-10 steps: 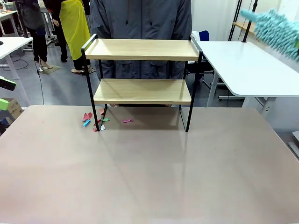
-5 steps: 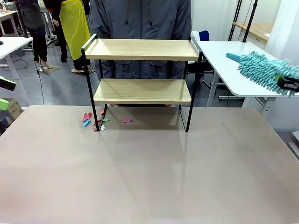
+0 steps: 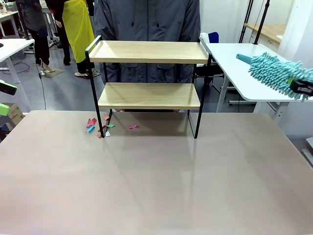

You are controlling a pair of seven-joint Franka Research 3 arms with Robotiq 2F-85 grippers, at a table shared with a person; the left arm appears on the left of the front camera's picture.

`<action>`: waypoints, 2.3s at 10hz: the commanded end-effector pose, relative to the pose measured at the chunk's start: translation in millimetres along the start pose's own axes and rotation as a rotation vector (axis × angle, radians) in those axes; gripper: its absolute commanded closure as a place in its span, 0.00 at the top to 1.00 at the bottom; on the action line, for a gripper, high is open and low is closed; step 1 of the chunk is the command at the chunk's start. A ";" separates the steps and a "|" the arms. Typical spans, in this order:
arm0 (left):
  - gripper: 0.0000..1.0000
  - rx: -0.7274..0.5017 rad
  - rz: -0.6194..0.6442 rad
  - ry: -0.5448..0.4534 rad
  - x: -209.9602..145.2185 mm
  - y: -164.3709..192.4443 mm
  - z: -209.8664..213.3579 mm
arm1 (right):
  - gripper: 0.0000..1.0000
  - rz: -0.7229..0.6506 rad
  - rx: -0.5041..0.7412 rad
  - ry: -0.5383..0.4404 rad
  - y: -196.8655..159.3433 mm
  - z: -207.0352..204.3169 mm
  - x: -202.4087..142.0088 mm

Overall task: Clean the shelf.
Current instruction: Hand the Duster back to the human.

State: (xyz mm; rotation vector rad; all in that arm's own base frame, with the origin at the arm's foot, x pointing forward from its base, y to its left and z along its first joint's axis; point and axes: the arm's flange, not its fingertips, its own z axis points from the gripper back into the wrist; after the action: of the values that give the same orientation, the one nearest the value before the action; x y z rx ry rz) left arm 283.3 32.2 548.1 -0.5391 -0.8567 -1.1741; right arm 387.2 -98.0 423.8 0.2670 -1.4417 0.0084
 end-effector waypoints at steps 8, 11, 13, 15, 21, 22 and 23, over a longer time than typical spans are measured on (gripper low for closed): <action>1.00 -0.003 -0.015 -0.024 0.7 2.0 -0.3 | 0.17 0.007 -0.010 0.011 1.2 2.3 3.9; 1.00 -0.003 -0.015 -0.024 0.7 2.0 -0.3 | 0.17 0.007 -0.010 0.011 1.2 2.3 3.9; 1.00 -0.003 -0.015 -0.024 0.7 2.0 -0.3 | 0.17 0.007 -0.010 0.011 1.2 2.3 3.9; 1.00 -0.003 -0.015 -0.024 0.7 2.0 -0.3 | 0.17 0.007 -0.010 0.011 1.2 2.3 3.9; 1.00 -0.003 -0.015 -0.024 0.7 2.0 -0.3 | 1.00 -0.170 0.052 0.006 3.4 18.1 39.7; 1.00 -0.003 -0.015 -0.024 0.7 2.0 -0.3 | 0.96 -0.222 0.065 -0.042 4.8 29.8 64.8; 1.00 -0.003 -0.015 -0.024 0.7 2.0 -0.3 | 1.00 -0.277 0.079 -0.103 3.4 43.4 94.6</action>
State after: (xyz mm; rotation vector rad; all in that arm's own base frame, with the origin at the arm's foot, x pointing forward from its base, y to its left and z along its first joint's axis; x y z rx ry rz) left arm 283.2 32.2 548.2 -0.5386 -0.8573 -1.1748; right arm 372.8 -107.0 482.8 0.4669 -1.4619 -0.1250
